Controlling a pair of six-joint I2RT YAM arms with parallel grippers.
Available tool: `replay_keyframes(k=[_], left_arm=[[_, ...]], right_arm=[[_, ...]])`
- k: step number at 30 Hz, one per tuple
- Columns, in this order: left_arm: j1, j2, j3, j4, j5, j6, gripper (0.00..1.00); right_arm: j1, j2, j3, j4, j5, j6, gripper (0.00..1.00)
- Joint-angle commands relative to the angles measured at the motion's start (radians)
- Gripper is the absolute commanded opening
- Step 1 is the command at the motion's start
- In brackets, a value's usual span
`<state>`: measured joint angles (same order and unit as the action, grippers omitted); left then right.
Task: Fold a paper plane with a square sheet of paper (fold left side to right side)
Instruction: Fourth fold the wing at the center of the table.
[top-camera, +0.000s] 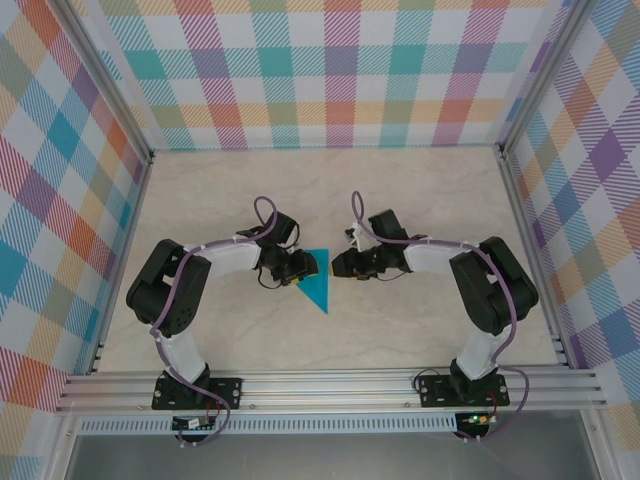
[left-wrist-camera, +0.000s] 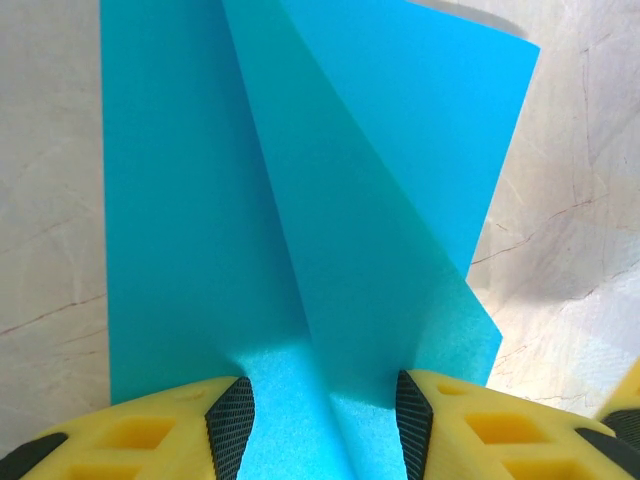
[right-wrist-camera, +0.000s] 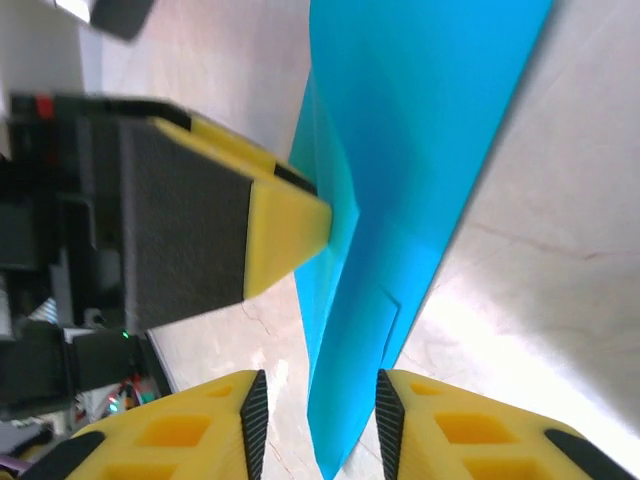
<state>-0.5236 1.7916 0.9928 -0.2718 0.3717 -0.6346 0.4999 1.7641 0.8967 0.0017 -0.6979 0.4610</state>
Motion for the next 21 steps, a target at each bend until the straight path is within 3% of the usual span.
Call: replay_keyframes(k=[1, 21], left_arm=[[-0.011, 0.070, -0.030, -0.085, -0.106, 0.021, 0.47], [-0.012, 0.063, -0.028, -0.086, -0.105, 0.023, 0.47]], right_arm=[[-0.008, 0.032, 0.041, 0.057, -0.079, 0.065, 0.34], [0.025, 0.179, 0.130, 0.075, -0.091, 0.111, 0.33]])
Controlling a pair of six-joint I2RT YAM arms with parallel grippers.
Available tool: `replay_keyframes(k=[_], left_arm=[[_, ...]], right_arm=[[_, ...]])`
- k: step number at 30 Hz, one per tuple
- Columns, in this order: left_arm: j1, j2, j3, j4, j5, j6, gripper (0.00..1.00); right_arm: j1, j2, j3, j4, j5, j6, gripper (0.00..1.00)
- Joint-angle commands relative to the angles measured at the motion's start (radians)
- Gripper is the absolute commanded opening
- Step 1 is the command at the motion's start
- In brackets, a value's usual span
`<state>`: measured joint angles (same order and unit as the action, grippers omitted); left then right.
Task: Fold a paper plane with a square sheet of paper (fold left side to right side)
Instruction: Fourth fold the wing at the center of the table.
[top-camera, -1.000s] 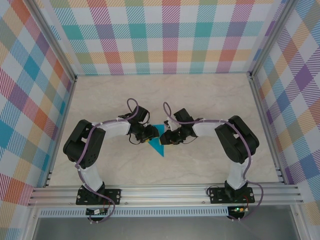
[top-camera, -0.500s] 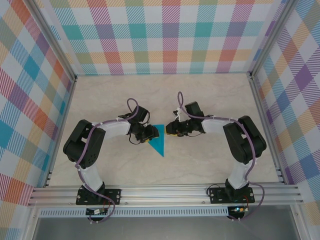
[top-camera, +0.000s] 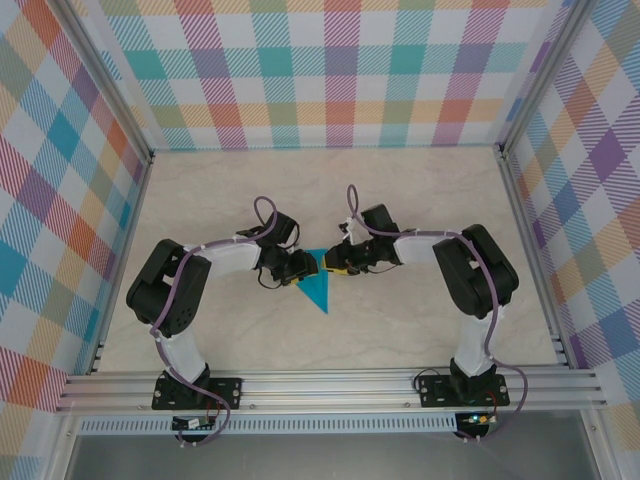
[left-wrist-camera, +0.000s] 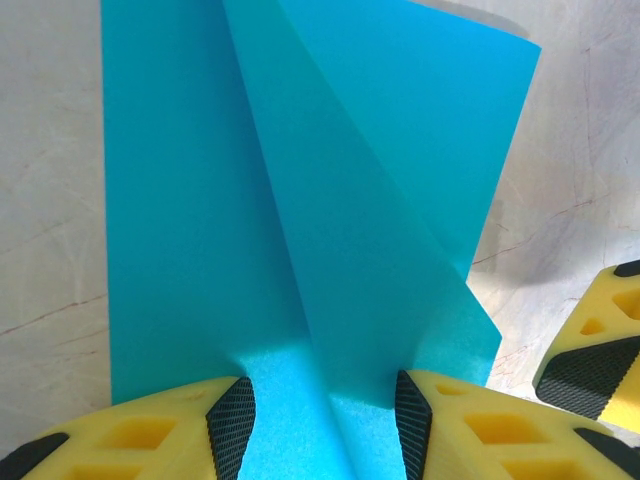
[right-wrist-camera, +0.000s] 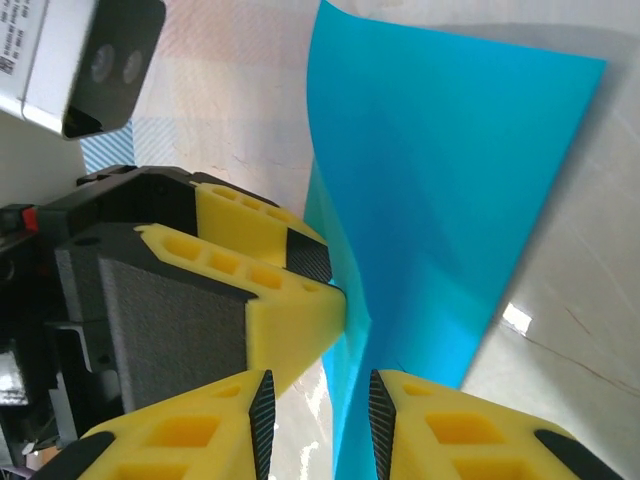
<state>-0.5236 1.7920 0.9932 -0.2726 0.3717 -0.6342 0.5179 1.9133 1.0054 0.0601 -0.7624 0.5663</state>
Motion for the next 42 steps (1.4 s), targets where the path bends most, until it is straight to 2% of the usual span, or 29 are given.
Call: replay_keyframes(k=[1, 18, 27, 34, 42], left_arm=[[-0.012, 0.061, -0.029, -0.085, -0.105, 0.022, 0.47], [-0.012, 0.058, -0.029, -0.084, -0.103, 0.022, 0.47], [-0.012, 0.055, -0.034, -0.083, -0.103, 0.023, 0.47], [-0.012, 0.055, -0.034, -0.083, -0.105, 0.025, 0.47], [-0.012, 0.055, -0.034, -0.085, -0.104, 0.025, 0.47]], right_arm=[[0.007, 0.034, 0.022, 0.016, -0.026, 0.007, 0.32], [0.028, 0.079, 0.053, 0.009, -0.020, 0.009, 0.25], [0.029, 0.059, 0.052, -0.060, 0.037, -0.032, 0.06], [0.029, 0.040, 0.047, -0.115, 0.106, -0.060, 0.04], [0.029, 0.053, 0.061, -0.140, 0.126, -0.070, 0.04]])
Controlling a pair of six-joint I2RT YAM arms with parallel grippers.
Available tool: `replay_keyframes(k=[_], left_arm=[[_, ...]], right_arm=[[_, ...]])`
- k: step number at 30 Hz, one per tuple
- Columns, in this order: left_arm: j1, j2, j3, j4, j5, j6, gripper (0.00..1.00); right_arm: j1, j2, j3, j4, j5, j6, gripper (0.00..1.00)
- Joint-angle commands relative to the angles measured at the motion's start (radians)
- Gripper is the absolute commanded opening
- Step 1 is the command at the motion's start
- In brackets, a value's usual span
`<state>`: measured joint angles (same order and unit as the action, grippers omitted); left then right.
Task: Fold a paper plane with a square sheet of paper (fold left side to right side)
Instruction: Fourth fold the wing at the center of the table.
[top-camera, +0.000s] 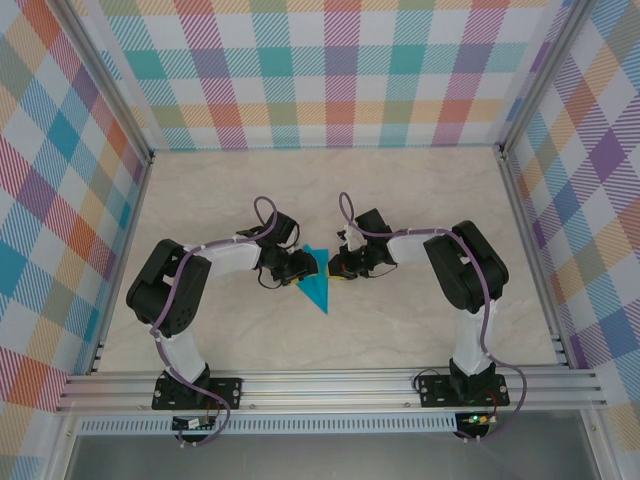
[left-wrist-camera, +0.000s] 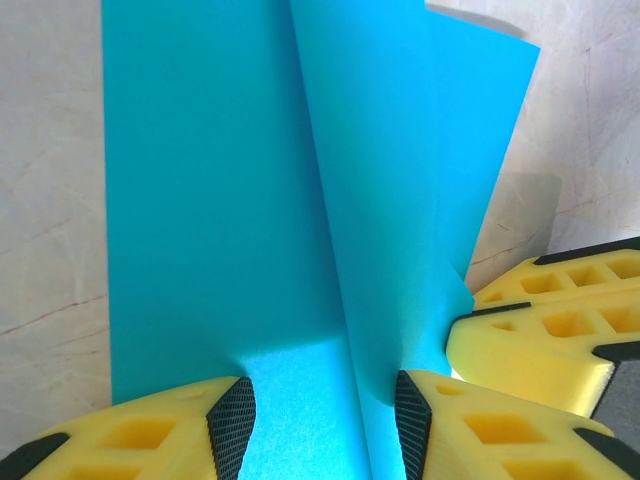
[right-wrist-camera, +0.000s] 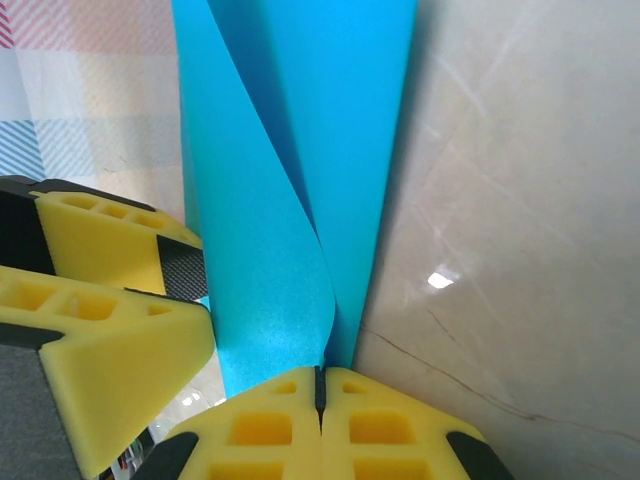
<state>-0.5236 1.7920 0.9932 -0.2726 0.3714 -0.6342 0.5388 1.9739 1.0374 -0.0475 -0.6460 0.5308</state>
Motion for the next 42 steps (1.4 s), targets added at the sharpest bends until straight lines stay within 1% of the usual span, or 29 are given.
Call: replay_keyframes(k=[1, 13, 23, 29, 36, 42], left_arm=[[-0.012, 0.055, -0.031, -0.085, -0.103, 0.026, 0.47], [-0.012, 0.057, -0.029, -0.086, -0.103, 0.028, 0.47], [-0.012, 0.053, -0.030, -0.085, -0.102, 0.029, 0.47], [-0.011, 0.040, -0.028, -0.085, -0.097, 0.028, 0.47], [-0.012, 0.033, -0.022, -0.091, -0.097, 0.032, 0.47], [-0.012, 0.043, -0.028, -0.085, -0.097, 0.032, 0.47]], right_arm=[[0.008, -0.007, 0.032, -0.040, 0.013, -0.038, 0.04], [0.008, 0.002, 0.052, -0.047, 0.018, -0.041, 0.05], [0.009, 0.029, 0.054, -0.106, 0.038, -0.062, 0.05], [0.013, 0.049, 0.068, -0.162, 0.072, -0.075, 0.05], [0.025, 0.053, 0.076, -0.145, 0.062, -0.074, 0.05], [0.027, 0.006, 0.066, -0.118, 0.052, -0.076, 0.05]])
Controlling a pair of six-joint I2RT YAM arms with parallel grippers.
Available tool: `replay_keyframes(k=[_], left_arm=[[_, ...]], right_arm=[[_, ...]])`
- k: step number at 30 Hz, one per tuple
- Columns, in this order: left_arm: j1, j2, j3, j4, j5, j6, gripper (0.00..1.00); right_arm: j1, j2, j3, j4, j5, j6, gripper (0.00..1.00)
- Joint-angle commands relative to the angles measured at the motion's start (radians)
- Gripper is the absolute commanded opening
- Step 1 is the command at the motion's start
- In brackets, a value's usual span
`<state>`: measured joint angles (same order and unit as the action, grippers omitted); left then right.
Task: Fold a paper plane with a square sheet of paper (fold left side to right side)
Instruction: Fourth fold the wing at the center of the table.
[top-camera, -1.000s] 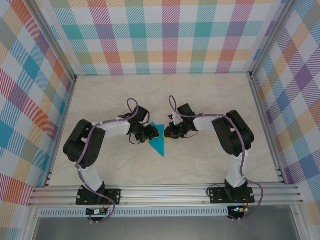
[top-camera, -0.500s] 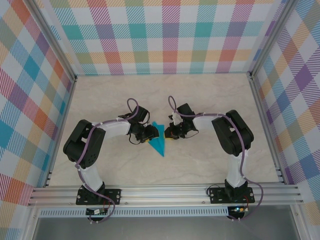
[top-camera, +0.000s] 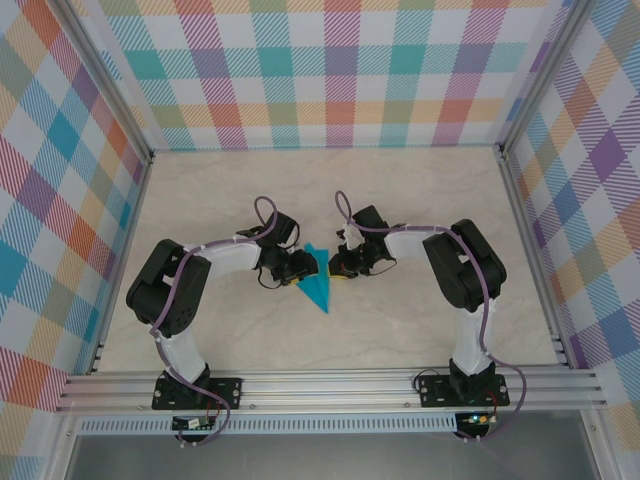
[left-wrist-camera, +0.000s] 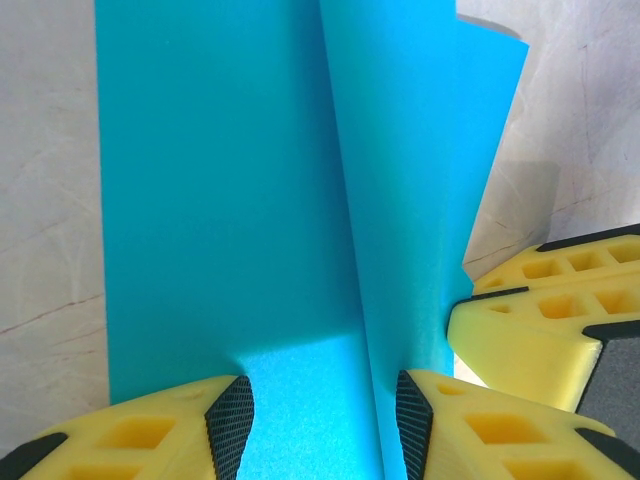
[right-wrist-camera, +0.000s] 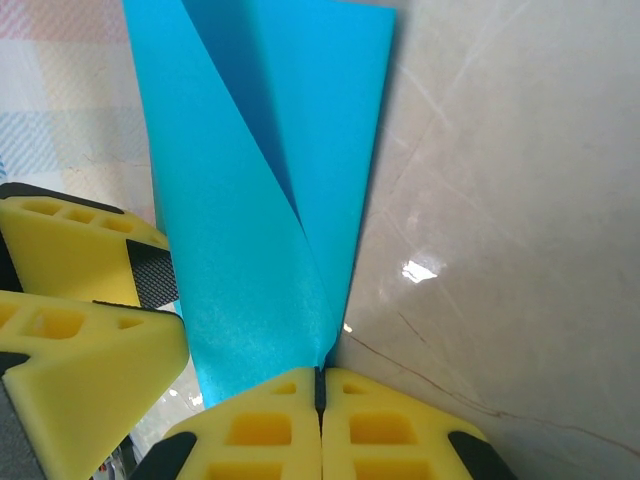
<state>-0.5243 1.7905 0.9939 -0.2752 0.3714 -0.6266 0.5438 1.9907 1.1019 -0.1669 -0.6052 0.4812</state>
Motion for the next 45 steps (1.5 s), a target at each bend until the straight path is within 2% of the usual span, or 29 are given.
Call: replay_keyframes(k=[1, 17, 32, 45], left_arm=[[-0.011, 0.046, -0.029, -0.080, -0.096, 0.023, 0.47], [-0.011, 0.049, -0.033, -0.073, -0.093, 0.023, 0.47], [-0.011, -0.027, 0.000, -0.113, -0.088, 0.037, 0.48], [-0.011, 0.006, -0.002, -0.108, -0.096, 0.038, 0.48]], right_arm=[[0.025, -0.019, 0.001, 0.004, 0.010, -0.029, 0.05], [0.037, -0.022, 0.023, -0.003, 0.012, -0.034, 0.06], [0.065, 0.078, 0.133, -0.233, 0.163, -0.064, 0.06], [0.065, -0.014, 0.128, -0.258, 0.180, -0.084, 0.07]])
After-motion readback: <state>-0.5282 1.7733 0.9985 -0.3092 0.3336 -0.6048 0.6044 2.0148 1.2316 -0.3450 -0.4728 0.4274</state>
